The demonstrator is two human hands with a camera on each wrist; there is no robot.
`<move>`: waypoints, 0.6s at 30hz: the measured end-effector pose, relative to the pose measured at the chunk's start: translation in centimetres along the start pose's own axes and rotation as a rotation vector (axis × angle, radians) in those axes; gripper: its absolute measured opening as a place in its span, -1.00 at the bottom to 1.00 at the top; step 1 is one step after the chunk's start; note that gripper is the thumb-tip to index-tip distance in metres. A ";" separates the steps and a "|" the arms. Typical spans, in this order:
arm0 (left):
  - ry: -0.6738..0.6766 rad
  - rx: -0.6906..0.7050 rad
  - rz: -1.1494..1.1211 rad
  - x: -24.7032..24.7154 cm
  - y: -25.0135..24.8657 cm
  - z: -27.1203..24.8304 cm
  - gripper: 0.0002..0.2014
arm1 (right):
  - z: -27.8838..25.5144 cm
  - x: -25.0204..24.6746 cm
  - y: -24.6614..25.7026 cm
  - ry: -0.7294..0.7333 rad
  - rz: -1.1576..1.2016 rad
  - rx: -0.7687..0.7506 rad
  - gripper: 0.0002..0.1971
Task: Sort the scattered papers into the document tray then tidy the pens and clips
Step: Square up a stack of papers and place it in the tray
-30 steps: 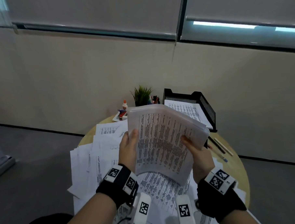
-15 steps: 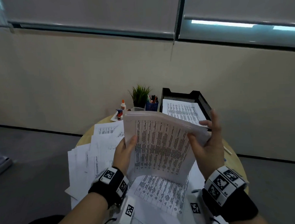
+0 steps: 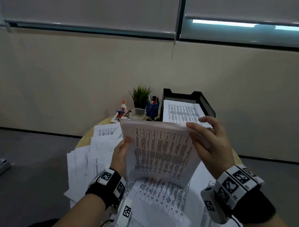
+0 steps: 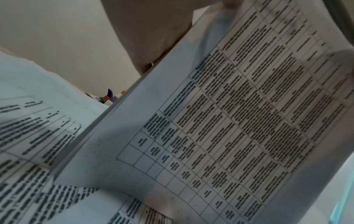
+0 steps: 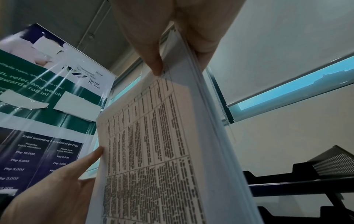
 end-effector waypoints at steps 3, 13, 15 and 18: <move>-0.021 -0.017 -0.005 0.1 -0.1 -0.3 -0.57 | -0.3 0.0 -0.1 -0.045 0.026 0.023 -0.73; -0.055 -0.018 0.031 0.2 -0.2 -0.4 -0.53 | -2.9 3.1 -2.5 0.080 0.704 0.750 -0.37; -0.043 0.023 0.053 0.5 -0.5 -0.3 -0.60 | -3.6 4.3 -2.3 0.170 0.795 0.825 -0.46; -0.042 0.134 0.035 1.2 -2.0 -0.4 -0.71 | -4.4 5.3 -2.5 0.207 0.782 0.900 -0.81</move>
Point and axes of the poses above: each hand's wrist, its own z-axis towards the middle knuckle, its own x-axis out of the palm, y = z × x, the point moved 4 cm from there along z, towards the middle knuckle, and after that the axes turned 12 degrees about -z, right-handed, at the moved point
